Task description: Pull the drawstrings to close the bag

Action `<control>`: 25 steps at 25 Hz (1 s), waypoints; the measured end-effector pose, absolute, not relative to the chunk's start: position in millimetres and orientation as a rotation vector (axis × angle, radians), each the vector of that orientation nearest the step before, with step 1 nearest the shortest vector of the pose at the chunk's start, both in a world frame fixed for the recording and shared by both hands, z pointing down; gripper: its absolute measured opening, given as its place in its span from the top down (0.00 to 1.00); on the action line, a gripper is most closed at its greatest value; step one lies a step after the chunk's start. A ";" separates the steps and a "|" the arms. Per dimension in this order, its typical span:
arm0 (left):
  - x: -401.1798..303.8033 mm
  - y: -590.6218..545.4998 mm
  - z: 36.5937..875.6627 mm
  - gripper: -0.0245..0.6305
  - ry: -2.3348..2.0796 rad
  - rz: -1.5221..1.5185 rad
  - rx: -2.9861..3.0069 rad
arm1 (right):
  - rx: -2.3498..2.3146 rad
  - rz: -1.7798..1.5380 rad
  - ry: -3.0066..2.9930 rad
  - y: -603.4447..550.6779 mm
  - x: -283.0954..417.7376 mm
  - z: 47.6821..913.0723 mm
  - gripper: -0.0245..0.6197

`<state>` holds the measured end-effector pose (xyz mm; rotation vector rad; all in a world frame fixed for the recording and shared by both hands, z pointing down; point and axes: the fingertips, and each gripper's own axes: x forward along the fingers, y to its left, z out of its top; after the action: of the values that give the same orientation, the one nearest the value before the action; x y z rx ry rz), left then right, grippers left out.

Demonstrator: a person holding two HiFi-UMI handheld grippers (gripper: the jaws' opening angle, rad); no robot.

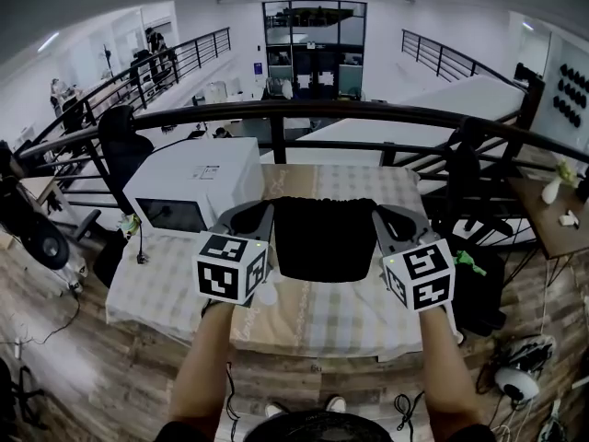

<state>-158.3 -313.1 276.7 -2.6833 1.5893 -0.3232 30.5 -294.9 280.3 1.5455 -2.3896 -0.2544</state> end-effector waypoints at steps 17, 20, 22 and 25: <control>-185.3 -317.2 278.6 0.92 1.747 -0.322 -2.569 | 1.641 -0.279 -2.330 -302.3 40.9 283.6 0.93; -187.4 -317.8 279.1 0.92 1.762 -0.311 -2.559 | 1.667 -0.271 -2.306 -303.3 45.9 287.5 0.93; -188.4 -317.4 279.7 0.92 1.768 -0.317 -2.544 | 1.689 -0.259 -2.296 -304.0 49.8 289.1 0.93; -189.2 -317.5 282.6 0.92 1.774 -0.327 -2.541 | 1.715 -0.252 -2.273 -305.2 57.1 289.6 0.93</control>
<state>-189.2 -317.5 282.6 -2.5412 1.7744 -0.3274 57.1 -305.2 289.6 1.7147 -2.2734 -0.2521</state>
